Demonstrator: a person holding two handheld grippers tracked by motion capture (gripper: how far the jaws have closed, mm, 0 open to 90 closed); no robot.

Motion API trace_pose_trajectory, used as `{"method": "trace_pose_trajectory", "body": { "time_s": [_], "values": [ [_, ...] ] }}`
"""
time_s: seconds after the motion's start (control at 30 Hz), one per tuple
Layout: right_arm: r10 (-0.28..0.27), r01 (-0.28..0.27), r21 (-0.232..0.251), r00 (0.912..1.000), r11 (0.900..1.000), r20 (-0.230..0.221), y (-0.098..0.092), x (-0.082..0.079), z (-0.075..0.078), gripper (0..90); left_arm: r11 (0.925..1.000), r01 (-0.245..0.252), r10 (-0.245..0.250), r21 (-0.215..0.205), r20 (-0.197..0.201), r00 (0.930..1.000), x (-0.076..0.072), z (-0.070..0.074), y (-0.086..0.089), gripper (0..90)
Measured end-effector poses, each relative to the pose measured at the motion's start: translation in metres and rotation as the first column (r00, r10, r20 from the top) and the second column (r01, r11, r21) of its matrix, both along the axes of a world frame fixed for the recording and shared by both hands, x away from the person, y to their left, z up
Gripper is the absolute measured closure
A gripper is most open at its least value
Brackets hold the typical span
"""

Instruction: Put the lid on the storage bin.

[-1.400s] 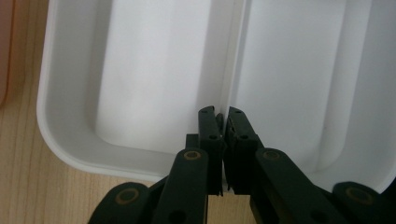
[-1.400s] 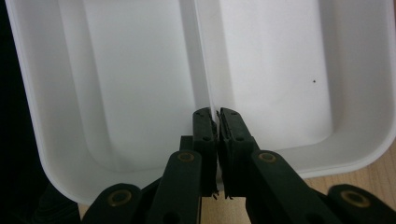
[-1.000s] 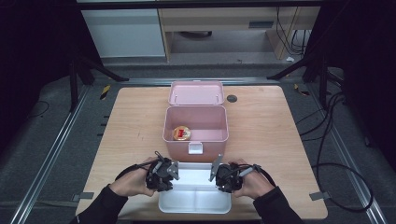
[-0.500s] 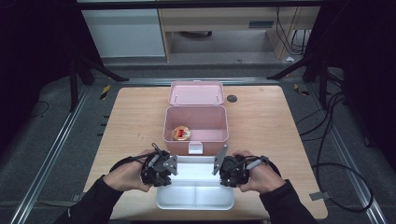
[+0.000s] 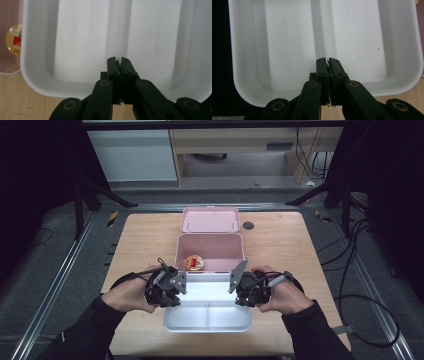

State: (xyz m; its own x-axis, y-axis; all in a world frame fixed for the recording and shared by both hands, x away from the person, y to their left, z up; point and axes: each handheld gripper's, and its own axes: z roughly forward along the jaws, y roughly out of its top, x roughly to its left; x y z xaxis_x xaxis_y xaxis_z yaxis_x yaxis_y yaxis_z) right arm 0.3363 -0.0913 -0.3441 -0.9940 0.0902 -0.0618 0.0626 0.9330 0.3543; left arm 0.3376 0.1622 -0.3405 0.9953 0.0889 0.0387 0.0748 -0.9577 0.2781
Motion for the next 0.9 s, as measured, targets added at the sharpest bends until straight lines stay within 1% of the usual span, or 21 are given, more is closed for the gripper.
{"method": "trace_pose_trajectory", "body": {
  "time_s": [0.07,0.13,0.17,0.27,0.37,0.43,0.47,0.5,0.57,0.7,0.8,0.83,0.87,0.9],
  "values": [
    [0.001,-0.001,0.003,1.0,1.0,0.002,0.0,0.002,0.003,87.7,1.0,0.003,-0.003,-0.003,0.005,1.0,0.002,0.003,0.0,87.9],
    [0.003,-0.003,0.006,0.9999,1.0,0.014,0.0,0.009,0.011,87.7,1.0,0.001,-0.001,0.0,0.012,0.9999,0.007,0.009,0.0,87.9],
    [0.003,-0.003,0.007,0.9999,1.0,0.016,0.0,0.012,0.014,87.7,1.0,0.002,-0.002,0.0,0.018,0.9998,0.013,0.014,0.0,87.9],
    [0.001,-0.002,0.008,0.9996,1.0,0.029,-0.001,0.021,0.022,87.6,1.0,0.006,-0.006,0.0,0.027,0.9996,0.022,0.02,0.0,88.0],
    [0.0,-0.001,0.017,0.9992,1.0,0.04,-0.002,0.03,0.027,87.5,1.0,0.008,-0.008,-0.005,0.025,0.9997,0.032,0.024,0.0,88.2],
    [0.0,-0.001,0.027,0.9994,1.0,0.035,-0.003,0.036,0.028,87.6,0.9999,0.011,-0.011,-0.009,0.019,0.9998,0.039,0.026,0.001,88.2],
    [0.0,-0.001,0.027,0.9994,1.0,0.035,-0.003,0.036,0.028,87.6,0.9999,0.011,-0.011,-0.009,0.019,0.9998,0.039,0.026,0.001,88.1],
    [0.0,-0.001,0.035,0.9995,0.999,0.033,-0.003,0.043,0.028,87.6,0.9998,0.015,-0.015,-0.009,0.018,0.9997,0.046,0.027,0.001,88.2],
    [-0.005,0.003,0.036,0.9995,0.999,0.032,-0.003,0.05,0.029,87.3,0.9999,0.016,-0.016,0.001,0.015,0.9998,0.054,0.029,0.0,88.3],
    [-0.011,0.009,0.041,0.9988,0.999,0.047,-0.003,0.067,0.03,87.2,0.9998,0.014,-0.015,0.012,0.019,0.9997,0.073,0.034,0.0,88.2],
    [-0.017,0.015,0.041,0.9986,0.999,0.049,-0.002,0.079,0.033,87.2,0.9999,0.014,-0.014,0.01,0.023,0.9996,0.086,0.035,0.001,88.1],
    [-0.018,0.016,0.041,0.9985,0.999,0.051,-0.001,0.083,0.033,87.3,0.9998,0.013,-0.014,0.012,0.028,0.9995,0.09,0.036,0.002,88.0],
    [-0.018,0.016,0.041,0.9985,0.999,0.051,-0.001,0.083,0.033,87.3,0.9998,0.013,-0.014,0.012,0.028,0.9995,0.09,0.036,0.002,88.0],
    [-0.021,0.019,0.039,0.9982,0.999,0.055,0.001,0.092,0.034,87.3,0.9998,0.009,-0.01,0.019,0.031,0.9995,0.099,0.038,0.002,87.9]
  ]
}}
